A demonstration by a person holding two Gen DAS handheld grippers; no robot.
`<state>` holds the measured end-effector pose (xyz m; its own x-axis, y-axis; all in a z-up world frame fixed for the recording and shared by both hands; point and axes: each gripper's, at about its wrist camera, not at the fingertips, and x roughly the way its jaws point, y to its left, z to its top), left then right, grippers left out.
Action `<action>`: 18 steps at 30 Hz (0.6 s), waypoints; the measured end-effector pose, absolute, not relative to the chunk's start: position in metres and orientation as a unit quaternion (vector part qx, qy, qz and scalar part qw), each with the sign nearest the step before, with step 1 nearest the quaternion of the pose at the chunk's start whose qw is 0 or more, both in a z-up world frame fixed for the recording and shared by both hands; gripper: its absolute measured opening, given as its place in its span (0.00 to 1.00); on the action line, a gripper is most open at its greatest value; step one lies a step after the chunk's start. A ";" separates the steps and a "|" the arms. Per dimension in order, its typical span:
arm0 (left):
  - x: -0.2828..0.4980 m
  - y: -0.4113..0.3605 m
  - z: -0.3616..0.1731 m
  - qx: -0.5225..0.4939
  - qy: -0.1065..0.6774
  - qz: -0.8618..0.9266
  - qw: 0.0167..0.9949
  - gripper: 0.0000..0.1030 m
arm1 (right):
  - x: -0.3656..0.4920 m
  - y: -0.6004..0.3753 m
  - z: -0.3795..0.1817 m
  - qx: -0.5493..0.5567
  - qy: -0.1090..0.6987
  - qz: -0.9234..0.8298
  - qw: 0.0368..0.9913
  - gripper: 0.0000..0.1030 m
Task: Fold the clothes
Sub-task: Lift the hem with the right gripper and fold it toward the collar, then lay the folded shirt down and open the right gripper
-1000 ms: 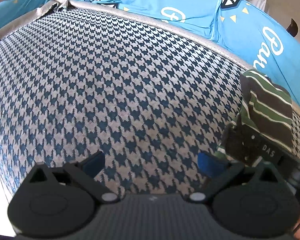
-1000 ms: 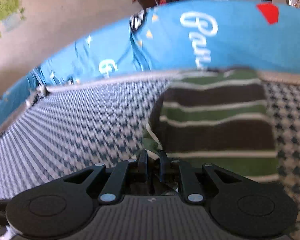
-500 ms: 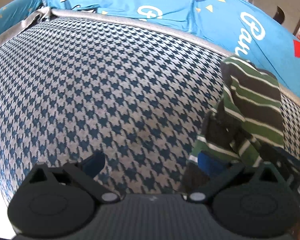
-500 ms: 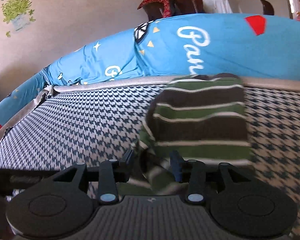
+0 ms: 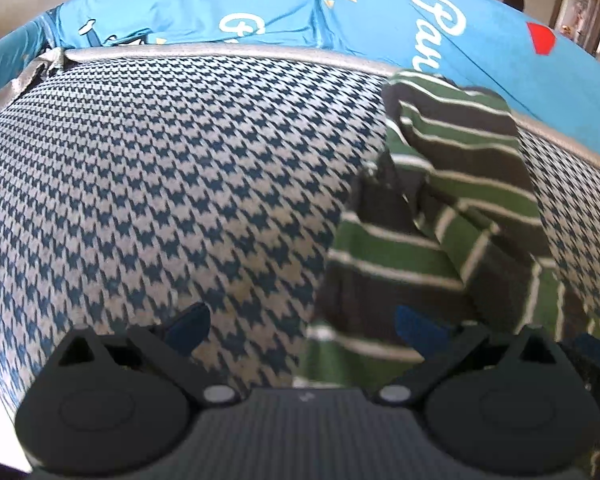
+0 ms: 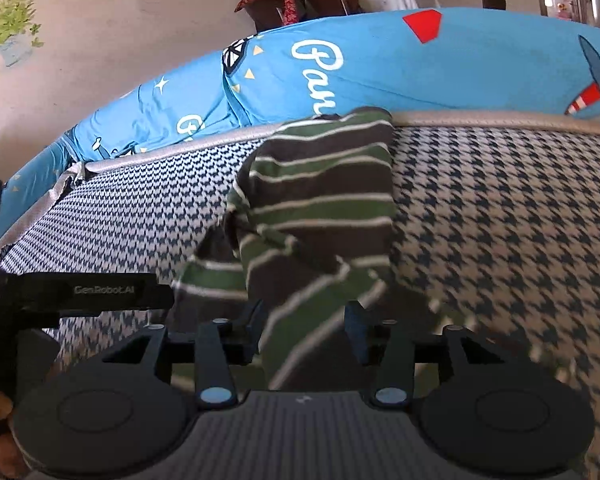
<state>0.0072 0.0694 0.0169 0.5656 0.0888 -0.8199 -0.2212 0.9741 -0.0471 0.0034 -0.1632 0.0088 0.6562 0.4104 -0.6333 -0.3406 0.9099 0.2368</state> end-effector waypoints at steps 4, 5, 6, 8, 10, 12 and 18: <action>-0.006 0.060 0.014 -0.052 0.453 0.082 0.886 1.00 | -0.015 -0.170 0.004 0.037 0.365 0.198 0.909 0.47; -0.009 0.058 0.014 -0.047 0.452 0.082 0.887 1.00 | -0.020 -0.173 0.003 0.035 0.364 0.196 0.910 0.47; -0.012 0.056 0.013 -0.042 0.451 0.081 0.888 1.00 | -0.025 -0.175 0.002 0.034 0.363 0.194 0.911 0.47; -0.016 0.054 0.011 -0.036 0.452 0.081 0.888 1.00 | -0.034 -0.180 0.001 0.035 0.365 0.190 0.911 0.49; -0.021 0.052 0.008 -0.031 0.454 0.081 0.887 1.00 | -0.041 -0.185 -0.001 0.038 0.367 0.186 0.910 0.50; -0.025 0.050 0.005 -0.029 0.454 0.081 0.887 1.00 | -0.047 -0.189 -0.003 0.039 0.369 0.182 0.910 0.51; -0.039 0.045 0.000 -0.018 0.444 0.079 0.893 1.00 | -0.061 -0.194 -0.009 0.038 0.368 0.176 0.912 0.51</action>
<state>-0.0392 0.0451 0.0005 0.5939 0.1251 -0.7947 -0.1568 0.9869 0.0382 -0.0607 -0.1945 -0.0094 0.6676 0.3482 -0.6581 -0.2927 0.9355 0.1981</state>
